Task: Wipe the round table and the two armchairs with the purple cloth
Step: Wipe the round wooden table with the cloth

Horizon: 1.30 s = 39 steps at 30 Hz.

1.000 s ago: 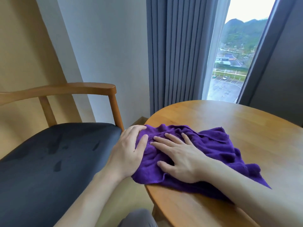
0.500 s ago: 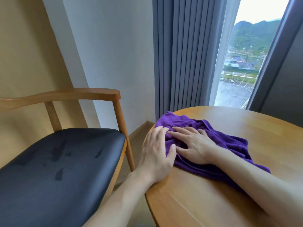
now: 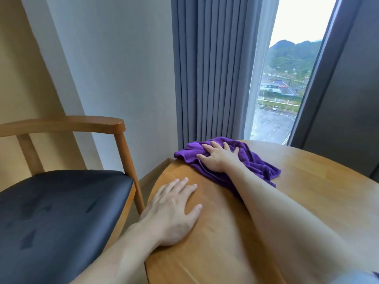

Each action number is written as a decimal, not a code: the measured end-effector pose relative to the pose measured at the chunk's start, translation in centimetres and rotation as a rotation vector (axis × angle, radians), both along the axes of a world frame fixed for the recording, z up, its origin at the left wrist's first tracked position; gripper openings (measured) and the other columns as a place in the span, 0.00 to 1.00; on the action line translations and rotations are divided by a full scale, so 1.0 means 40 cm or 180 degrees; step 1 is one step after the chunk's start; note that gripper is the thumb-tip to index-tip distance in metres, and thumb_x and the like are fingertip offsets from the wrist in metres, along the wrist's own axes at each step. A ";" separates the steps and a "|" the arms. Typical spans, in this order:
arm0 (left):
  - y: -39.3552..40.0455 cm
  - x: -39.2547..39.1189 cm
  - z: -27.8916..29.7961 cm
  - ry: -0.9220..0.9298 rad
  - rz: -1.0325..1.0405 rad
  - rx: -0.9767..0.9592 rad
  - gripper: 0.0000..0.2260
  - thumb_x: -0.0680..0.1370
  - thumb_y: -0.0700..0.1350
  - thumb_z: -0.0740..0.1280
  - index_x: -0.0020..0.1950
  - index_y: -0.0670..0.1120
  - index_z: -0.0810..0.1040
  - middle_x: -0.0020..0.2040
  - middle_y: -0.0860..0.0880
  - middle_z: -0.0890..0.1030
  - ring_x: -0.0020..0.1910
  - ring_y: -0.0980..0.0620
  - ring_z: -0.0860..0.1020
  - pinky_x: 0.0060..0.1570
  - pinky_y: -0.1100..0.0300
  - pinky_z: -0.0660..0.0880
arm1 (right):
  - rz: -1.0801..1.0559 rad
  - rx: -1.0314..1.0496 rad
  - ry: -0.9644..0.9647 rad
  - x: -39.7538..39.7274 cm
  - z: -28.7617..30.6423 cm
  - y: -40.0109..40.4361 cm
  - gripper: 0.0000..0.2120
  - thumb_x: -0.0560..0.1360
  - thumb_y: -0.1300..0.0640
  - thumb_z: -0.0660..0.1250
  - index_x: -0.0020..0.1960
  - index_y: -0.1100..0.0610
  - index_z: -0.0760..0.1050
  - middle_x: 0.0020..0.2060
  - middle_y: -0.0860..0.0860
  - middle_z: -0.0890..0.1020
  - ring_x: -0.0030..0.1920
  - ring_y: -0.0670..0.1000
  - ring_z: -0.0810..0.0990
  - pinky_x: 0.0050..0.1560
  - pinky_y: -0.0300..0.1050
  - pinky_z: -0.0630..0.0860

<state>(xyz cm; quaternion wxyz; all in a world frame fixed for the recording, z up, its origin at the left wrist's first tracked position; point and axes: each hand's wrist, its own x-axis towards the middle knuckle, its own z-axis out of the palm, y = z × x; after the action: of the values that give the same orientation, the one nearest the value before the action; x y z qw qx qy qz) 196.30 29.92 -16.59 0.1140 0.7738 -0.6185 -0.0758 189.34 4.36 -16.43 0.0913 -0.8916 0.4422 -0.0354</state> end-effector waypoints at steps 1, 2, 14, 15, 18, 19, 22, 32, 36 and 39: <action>-0.010 -0.007 0.013 -0.0054 0.0046 0.0072 0.28 0.78 0.66 0.51 0.78 0.62 0.56 0.80 0.57 0.54 0.79 0.56 0.49 0.77 0.53 0.47 | -0.0024 0.0001 0.0003 -0.005 -0.001 0.010 0.37 0.74 0.26 0.45 0.80 0.37 0.53 0.82 0.46 0.51 0.81 0.63 0.45 0.72 0.76 0.36; -0.025 -0.016 0.029 -0.0146 0.0115 0.0126 0.27 0.78 0.65 0.53 0.76 0.60 0.60 0.78 0.54 0.59 0.78 0.51 0.55 0.76 0.51 0.53 | -0.0030 0.0013 -0.0023 -0.014 -0.004 0.021 0.37 0.74 0.26 0.45 0.80 0.38 0.53 0.82 0.46 0.50 0.81 0.63 0.45 0.72 0.76 0.36; -0.139 -0.139 -0.023 -0.0024 -0.0352 -0.0306 0.27 0.78 0.64 0.49 0.78 0.62 0.54 0.80 0.62 0.49 0.78 0.61 0.46 0.77 0.54 0.43 | -0.0851 0.0046 -0.0136 -0.208 -0.013 -0.092 0.35 0.75 0.31 0.48 0.80 0.40 0.54 0.83 0.49 0.50 0.81 0.64 0.45 0.73 0.75 0.37; -0.148 -0.139 -0.015 -0.0117 -0.0377 -0.0186 0.29 0.78 0.66 0.48 0.79 0.65 0.49 0.80 0.64 0.45 0.78 0.63 0.42 0.77 0.56 0.40 | -0.0817 0.0039 -0.0140 -0.172 -0.010 -0.095 0.35 0.75 0.31 0.48 0.80 0.39 0.54 0.83 0.50 0.49 0.80 0.66 0.43 0.71 0.77 0.35; -0.163 -0.138 -0.011 -0.0331 -0.0352 -0.0044 0.30 0.77 0.69 0.49 0.78 0.68 0.45 0.79 0.67 0.43 0.77 0.65 0.41 0.75 0.57 0.39 | -0.0224 0.0011 -0.0160 -0.071 -0.012 -0.084 0.36 0.73 0.29 0.48 0.79 0.37 0.54 0.82 0.46 0.50 0.81 0.65 0.44 0.70 0.77 0.35; -0.161 -0.142 -0.009 -0.0302 -0.0379 -0.0053 0.30 0.78 0.68 0.50 0.78 0.67 0.46 0.79 0.66 0.43 0.77 0.65 0.41 0.75 0.56 0.39 | -0.0040 -0.0007 -0.0151 -0.064 -0.016 -0.081 0.36 0.73 0.28 0.48 0.79 0.36 0.54 0.82 0.44 0.51 0.81 0.62 0.45 0.72 0.76 0.36; -0.149 -0.133 -0.002 -0.0091 -0.0471 -0.0073 0.28 0.79 0.66 0.48 0.80 0.64 0.49 0.80 0.65 0.46 0.77 0.65 0.42 0.77 0.54 0.39 | -0.0100 0.0081 -0.0178 -0.119 -0.009 -0.116 0.36 0.73 0.26 0.49 0.79 0.36 0.56 0.82 0.41 0.52 0.82 0.59 0.46 0.74 0.73 0.38; -0.142 -0.120 -0.011 0.0230 -0.0463 0.0015 0.28 0.79 0.68 0.43 0.79 0.64 0.53 0.79 0.66 0.49 0.77 0.65 0.44 0.78 0.54 0.41 | -0.1563 0.0122 -0.0034 -0.480 -0.002 -0.190 0.37 0.74 0.28 0.47 0.80 0.39 0.54 0.82 0.46 0.51 0.81 0.64 0.47 0.73 0.75 0.39; -0.141 -0.122 -0.017 0.0268 -0.0468 0.0031 0.28 0.79 0.68 0.43 0.79 0.63 0.54 0.79 0.66 0.50 0.77 0.65 0.45 0.78 0.54 0.42 | -0.1740 0.0168 -0.0064 -0.560 0.002 -0.149 0.37 0.75 0.28 0.48 0.81 0.40 0.53 0.82 0.46 0.50 0.81 0.64 0.46 0.73 0.76 0.39; -0.140 -0.123 -0.014 0.0243 -0.0467 0.0023 0.27 0.80 0.67 0.44 0.79 0.63 0.55 0.79 0.64 0.50 0.78 0.64 0.45 0.78 0.54 0.42 | -0.1855 0.0185 -0.0079 -0.619 0.001 -0.111 0.37 0.75 0.28 0.48 0.81 0.40 0.52 0.82 0.47 0.50 0.81 0.64 0.45 0.73 0.76 0.39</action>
<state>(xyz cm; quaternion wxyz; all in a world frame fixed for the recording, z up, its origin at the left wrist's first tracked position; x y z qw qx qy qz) 191.38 24.30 -17.17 0.1288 0.7233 -0.6685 -0.1156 164.59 -0.08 -16.39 0.1082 -0.7234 0.6794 -0.0584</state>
